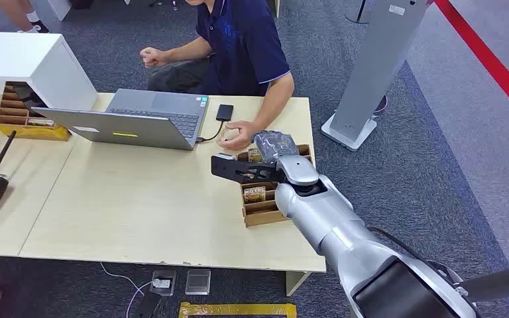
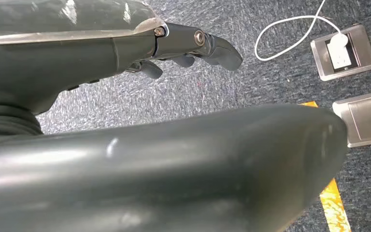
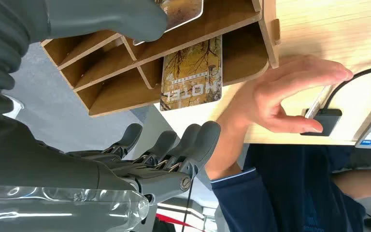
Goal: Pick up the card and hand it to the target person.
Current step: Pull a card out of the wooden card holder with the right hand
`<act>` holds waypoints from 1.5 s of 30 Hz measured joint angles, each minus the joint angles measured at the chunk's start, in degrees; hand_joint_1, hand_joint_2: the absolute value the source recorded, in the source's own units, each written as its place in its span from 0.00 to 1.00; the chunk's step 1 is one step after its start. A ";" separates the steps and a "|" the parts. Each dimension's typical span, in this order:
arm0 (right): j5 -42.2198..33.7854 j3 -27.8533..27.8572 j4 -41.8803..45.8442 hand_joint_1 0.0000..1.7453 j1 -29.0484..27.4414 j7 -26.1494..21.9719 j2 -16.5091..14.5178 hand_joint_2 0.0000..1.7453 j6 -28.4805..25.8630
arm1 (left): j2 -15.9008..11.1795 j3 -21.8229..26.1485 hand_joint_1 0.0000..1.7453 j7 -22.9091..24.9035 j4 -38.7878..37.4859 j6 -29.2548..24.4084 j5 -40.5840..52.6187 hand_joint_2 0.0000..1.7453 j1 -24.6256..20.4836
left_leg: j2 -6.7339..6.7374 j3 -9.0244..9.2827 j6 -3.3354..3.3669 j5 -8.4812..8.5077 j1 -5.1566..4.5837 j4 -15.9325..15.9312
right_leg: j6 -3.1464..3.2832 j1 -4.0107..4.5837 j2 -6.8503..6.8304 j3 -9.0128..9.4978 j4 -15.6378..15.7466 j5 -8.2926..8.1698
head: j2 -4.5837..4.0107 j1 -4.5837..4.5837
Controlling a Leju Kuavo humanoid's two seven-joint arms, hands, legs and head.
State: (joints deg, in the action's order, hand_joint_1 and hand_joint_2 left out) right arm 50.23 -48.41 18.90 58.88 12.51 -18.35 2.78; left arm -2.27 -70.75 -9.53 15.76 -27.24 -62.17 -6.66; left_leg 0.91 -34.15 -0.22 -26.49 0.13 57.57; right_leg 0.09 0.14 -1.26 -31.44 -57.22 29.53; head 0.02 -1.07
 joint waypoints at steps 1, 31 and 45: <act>0.00 0.00 -0.07 0.34 0.00 0.00 0.00 1.00 0.01 | -0.01 0.00 0.00 -0.01 0.00 0.01 0.00 0.00 0.00 | 0.00 0.00 0.00 0.00 0.00 0.00 | 0.00 0.00 0.00 0.00 0.00 0.00 | 0.00 0.01; 2.40 -0.66 -0.75 0.47 -0.42 1.21 -0.01 1.00 1.46 | -0.04 0.01 0.00 -0.09 0.02 -0.42 -0.01 0.00 0.01 | 0.00 0.01 0.00 0.00 0.00 0.00 | 0.00 0.00 0.00 0.01 0.00 0.00 | 0.00 0.00; 1.46 -0.79 -0.78 0.61 -0.07 1.21 0.02 1.00 1.19 | -0.04 0.02 0.00 -0.07 0.02 -0.54 -0.01 0.00 0.01 | 0.00 0.01 0.00 0.00 0.00 0.00 | 0.00 0.00 0.00 0.00 0.00 0.00 | 0.01 0.01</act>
State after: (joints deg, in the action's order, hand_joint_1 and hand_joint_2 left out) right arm 51.69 -49.20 18.12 58.81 13.73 -18.33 3.96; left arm -2.32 -70.74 -9.60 15.78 -27.78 -62.18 -6.65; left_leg 0.91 -34.13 -0.22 -26.49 0.13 57.57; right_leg 0.09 0.14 -1.26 -31.44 -57.22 29.53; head 0.03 -1.07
